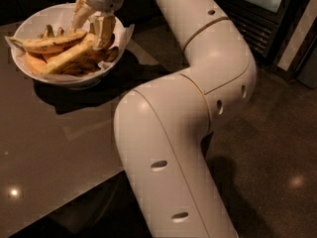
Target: Pick banana from white bowl
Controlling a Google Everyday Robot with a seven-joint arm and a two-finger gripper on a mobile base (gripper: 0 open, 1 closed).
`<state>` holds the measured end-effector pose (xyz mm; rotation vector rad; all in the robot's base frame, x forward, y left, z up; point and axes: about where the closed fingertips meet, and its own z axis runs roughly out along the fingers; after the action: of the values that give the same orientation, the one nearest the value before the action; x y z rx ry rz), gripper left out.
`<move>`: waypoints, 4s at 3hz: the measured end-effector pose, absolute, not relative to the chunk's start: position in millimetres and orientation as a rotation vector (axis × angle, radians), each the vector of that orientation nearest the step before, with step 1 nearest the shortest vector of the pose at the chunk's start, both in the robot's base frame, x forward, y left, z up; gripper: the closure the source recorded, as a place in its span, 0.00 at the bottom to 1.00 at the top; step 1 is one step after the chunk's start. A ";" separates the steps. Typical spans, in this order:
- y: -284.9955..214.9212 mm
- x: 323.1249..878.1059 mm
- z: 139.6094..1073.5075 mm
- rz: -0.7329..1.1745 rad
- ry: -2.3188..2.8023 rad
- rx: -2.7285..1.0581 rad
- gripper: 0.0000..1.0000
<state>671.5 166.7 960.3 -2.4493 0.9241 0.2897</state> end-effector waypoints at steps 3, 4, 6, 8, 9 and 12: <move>162.6 669.1 935.1 0.318 0.923 -2.521 0.44; 155.6 669.1 936.4 0.309 0.942 -2.525 0.63; 157.0 678.7 940.1 0.256 0.965 -2.499 1.00; 154.1 686.4 957.4 0.222 0.961 -2.384 1.00; 146.6 670.2 992.6 0.153 0.926 -2.342 1.00; 147.4 625.6 1006.5 0.221 0.943 -2.299 1.00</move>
Offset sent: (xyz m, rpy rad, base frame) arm -0.0608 -0.0741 -0.0235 -0.3105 0.2725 0.1826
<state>625.6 147.4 1006.5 -2.2986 0.9431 0.2209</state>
